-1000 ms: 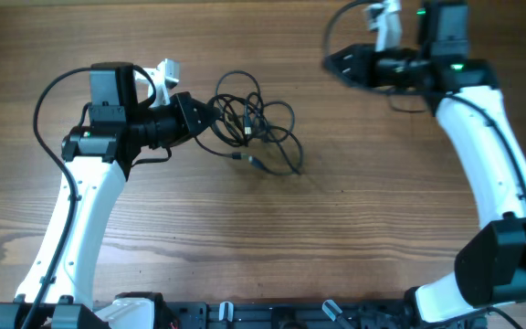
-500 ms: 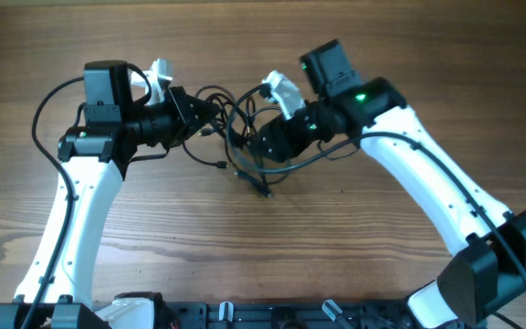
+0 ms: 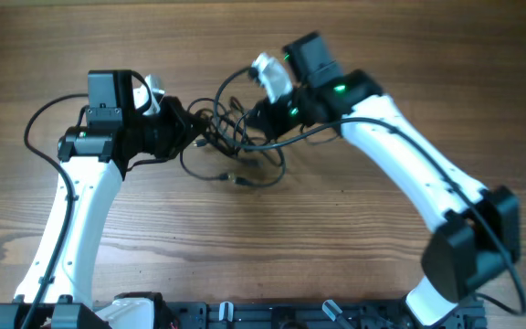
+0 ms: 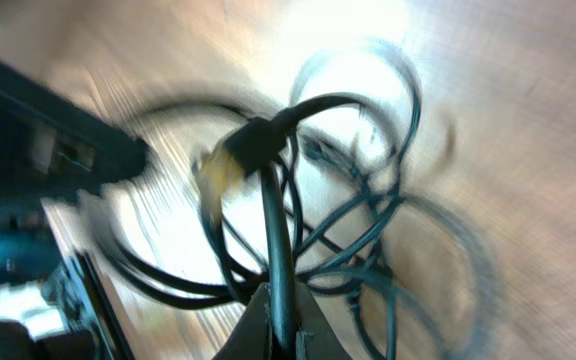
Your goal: Untangle cables
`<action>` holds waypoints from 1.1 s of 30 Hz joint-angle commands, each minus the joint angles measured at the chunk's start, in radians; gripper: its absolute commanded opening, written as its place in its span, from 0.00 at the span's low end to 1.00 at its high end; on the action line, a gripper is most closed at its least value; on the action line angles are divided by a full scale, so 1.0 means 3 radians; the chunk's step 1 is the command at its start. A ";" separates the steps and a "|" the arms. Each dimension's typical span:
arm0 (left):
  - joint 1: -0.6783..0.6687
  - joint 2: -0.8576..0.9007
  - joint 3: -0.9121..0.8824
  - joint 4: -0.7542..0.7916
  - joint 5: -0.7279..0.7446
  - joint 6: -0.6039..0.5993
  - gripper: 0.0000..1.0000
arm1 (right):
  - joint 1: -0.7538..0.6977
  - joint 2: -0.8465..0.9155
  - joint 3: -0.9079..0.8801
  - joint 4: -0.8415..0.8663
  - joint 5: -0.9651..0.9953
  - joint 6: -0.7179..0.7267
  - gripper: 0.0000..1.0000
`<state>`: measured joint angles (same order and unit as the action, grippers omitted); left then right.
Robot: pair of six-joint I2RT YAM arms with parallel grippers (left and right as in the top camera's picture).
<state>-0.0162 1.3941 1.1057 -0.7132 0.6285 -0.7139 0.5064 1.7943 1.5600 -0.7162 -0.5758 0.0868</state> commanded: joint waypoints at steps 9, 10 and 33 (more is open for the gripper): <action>0.0018 0.0285 0.0017 -0.0210 -0.0505 0.0088 0.04 | -0.1376 -0.0713 0.0173 0.0445 0.0388 0.1654 0.04; 0.0018 0.0285 0.0017 -0.0193 -0.0504 0.0086 0.04 | -0.1434 -0.0713 0.0169 0.0310 0.0697 0.1626 0.04; 0.0028 0.0284 0.0018 0.1146 0.1621 -0.0659 0.04 | -0.0636 -0.0389 0.0403 -0.0694 -0.0816 -0.0991 0.56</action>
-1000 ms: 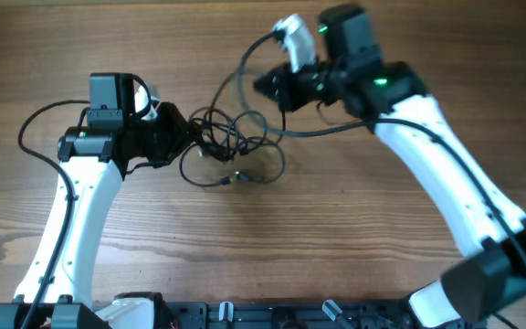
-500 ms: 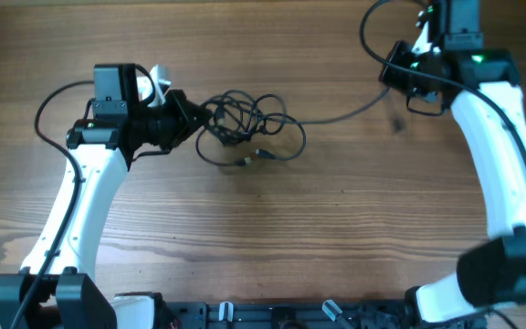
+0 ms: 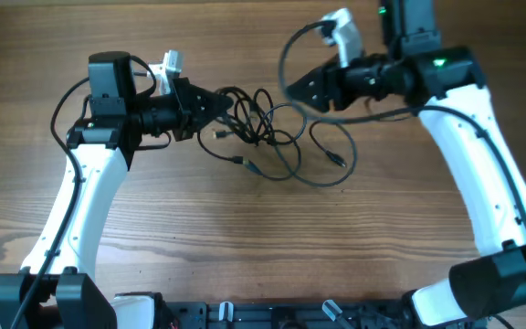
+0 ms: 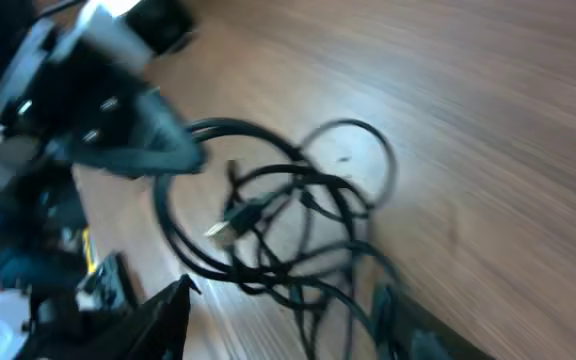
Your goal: Untangle cables
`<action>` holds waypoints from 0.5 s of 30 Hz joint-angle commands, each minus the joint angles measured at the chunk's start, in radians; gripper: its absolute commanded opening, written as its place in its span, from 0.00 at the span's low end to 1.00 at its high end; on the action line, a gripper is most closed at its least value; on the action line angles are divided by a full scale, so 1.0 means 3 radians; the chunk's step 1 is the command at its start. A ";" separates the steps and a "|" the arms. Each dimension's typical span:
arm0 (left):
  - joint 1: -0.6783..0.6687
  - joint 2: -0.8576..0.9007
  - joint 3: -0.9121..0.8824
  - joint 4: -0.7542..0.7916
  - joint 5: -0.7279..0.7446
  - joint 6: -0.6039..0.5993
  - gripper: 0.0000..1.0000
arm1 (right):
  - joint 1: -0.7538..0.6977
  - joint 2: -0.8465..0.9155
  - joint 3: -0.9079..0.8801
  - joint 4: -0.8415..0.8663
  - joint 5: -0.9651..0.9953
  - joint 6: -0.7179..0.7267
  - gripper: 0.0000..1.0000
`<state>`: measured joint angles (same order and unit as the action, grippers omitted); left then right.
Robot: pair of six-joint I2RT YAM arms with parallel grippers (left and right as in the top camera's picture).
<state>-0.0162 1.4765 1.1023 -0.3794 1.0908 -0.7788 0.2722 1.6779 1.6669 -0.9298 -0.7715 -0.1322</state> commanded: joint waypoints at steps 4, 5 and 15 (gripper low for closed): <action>0.0041 0.0009 0.0029 0.0123 0.0043 -0.0838 0.04 | 0.0546 0.0042 -0.0120 0.0088 0.0401 0.0029 0.38; 0.0048 0.0009 0.0029 0.0134 0.0069 -0.0866 0.04 | 0.0585 0.0072 -0.0141 0.0108 0.0398 0.0043 0.35; 0.0090 0.0009 0.0029 0.0256 0.0324 -0.0947 0.04 | 0.0879 0.0535 -0.0154 0.0408 0.0340 0.0187 0.27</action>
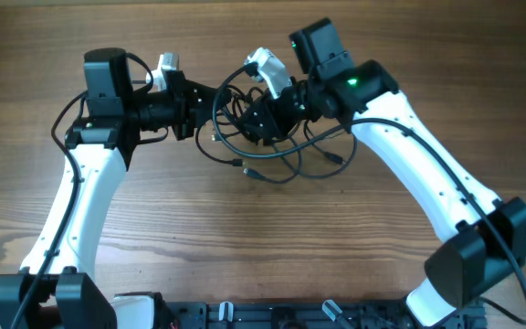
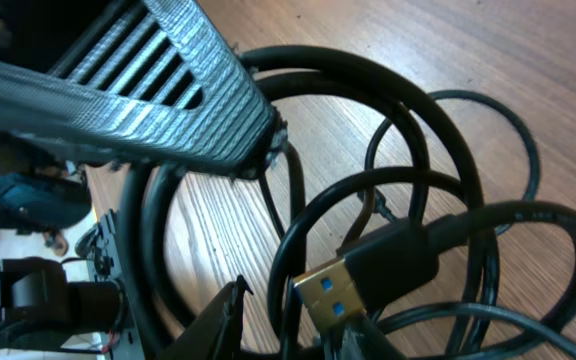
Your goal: Untangle cables
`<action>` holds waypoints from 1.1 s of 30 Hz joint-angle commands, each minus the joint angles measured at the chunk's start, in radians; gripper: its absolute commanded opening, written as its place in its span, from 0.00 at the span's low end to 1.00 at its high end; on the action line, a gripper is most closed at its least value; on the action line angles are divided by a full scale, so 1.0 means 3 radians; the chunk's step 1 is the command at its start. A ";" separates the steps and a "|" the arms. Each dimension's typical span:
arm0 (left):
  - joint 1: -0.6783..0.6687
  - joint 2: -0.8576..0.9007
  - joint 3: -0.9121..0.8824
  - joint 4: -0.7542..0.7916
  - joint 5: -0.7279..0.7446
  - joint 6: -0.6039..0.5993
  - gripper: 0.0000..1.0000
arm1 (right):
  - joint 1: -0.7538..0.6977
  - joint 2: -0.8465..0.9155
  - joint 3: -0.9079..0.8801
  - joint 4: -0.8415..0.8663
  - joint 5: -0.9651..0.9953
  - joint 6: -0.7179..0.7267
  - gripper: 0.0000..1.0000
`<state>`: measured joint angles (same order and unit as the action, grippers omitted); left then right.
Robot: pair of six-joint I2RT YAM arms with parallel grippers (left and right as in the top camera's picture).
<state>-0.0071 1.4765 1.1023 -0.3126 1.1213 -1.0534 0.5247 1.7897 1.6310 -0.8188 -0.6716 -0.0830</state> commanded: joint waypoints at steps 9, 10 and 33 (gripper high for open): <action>0.0221 0.0010 0.0029 0.0033 0.0336 -0.0005 0.04 | 0.0102 0.0268 -0.0034 0.0100 -0.0286 0.0009 0.05; 0.0221 0.0010 0.0029 0.0033 0.0336 -0.0006 0.04 | 0.0103 0.0268 -0.0034 0.0121 -0.0323 0.0004 0.05; 0.0099 0.0083 0.0027 -0.1342 -0.2323 0.0622 0.04 | -0.0253 -0.0610 0.0020 0.0336 0.0184 0.0549 0.04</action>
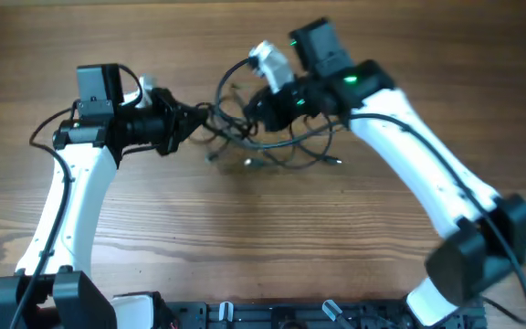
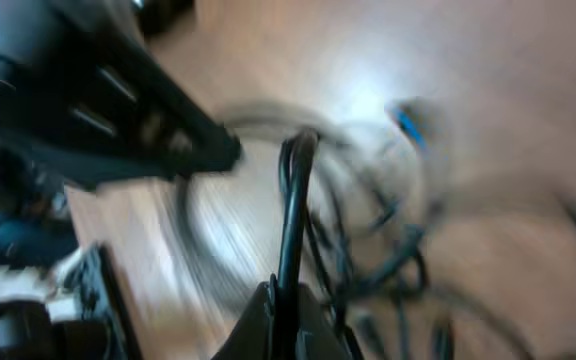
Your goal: Untangle cables
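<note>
A tangle of black cables lies on the wooden table between my two arms. My left gripper is at the tangle's left end, shut on a strand there. My right gripper is at the top of the tangle. The right wrist view is blurred by motion, but it shows the right gripper shut on a single black strand that rises straight out of its jaws. The dark body of the left gripper fills that view's upper left. Cable loops trail to the right.
The bare wooden table extends all round the tangle. A black rail runs along the front edge between the two arm bases. The right arm's white links sweep across the right half.
My right gripper was open among the loops beside a USB plug; now it is shut on one black strand. My left gripper has shifted a little left, and the tangle looks more drawn out.
At first my right gripper was shut on a strand in the tangle, with the left holding the other side. Then the right was open, away at the upper right. It was back among the loops, still open, and is now shut on a strand.
</note>
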`<action>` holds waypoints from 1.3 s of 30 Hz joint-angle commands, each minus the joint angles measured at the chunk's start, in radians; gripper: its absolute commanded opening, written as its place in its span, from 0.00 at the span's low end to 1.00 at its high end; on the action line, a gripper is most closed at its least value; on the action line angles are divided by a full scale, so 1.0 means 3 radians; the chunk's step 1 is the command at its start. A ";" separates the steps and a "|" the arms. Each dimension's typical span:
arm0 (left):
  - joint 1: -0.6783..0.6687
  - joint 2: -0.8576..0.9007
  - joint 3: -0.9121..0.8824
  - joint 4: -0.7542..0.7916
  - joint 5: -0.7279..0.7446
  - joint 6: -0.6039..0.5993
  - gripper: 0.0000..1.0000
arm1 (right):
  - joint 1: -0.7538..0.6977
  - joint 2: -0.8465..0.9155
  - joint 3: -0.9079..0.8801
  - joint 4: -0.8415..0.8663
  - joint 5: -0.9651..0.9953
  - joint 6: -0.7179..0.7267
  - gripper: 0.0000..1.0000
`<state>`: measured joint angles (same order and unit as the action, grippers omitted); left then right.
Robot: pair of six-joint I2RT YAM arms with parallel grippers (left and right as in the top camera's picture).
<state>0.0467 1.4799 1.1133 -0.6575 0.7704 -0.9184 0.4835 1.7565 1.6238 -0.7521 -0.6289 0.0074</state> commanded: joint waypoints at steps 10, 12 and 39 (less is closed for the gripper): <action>-0.0258 0.0280 -0.0011 -0.0333 -0.1453 0.0174 0.04 | -0.0556 -0.1104 0.0043 -0.0066 0.2219 0.1687 0.04; -0.0258 0.0280 -0.0011 -0.0343 -0.1453 0.0174 0.04 | -0.0641 -0.1064 0.0041 -0.0300 0.2841 0.1853 0.04; -0.0303 -0.0060 -0.0010 0.3501 0.1811 -0.0805 0.05 | -0.0895 -0.0631 0.0005 -0.0469 -0.0179 -0.0106 0.44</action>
<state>-0.0441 1.5204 1.0931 0.2489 1.1469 -0.8917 0.1894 1.5570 1.6127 -0.9035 -0.6468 -0.0010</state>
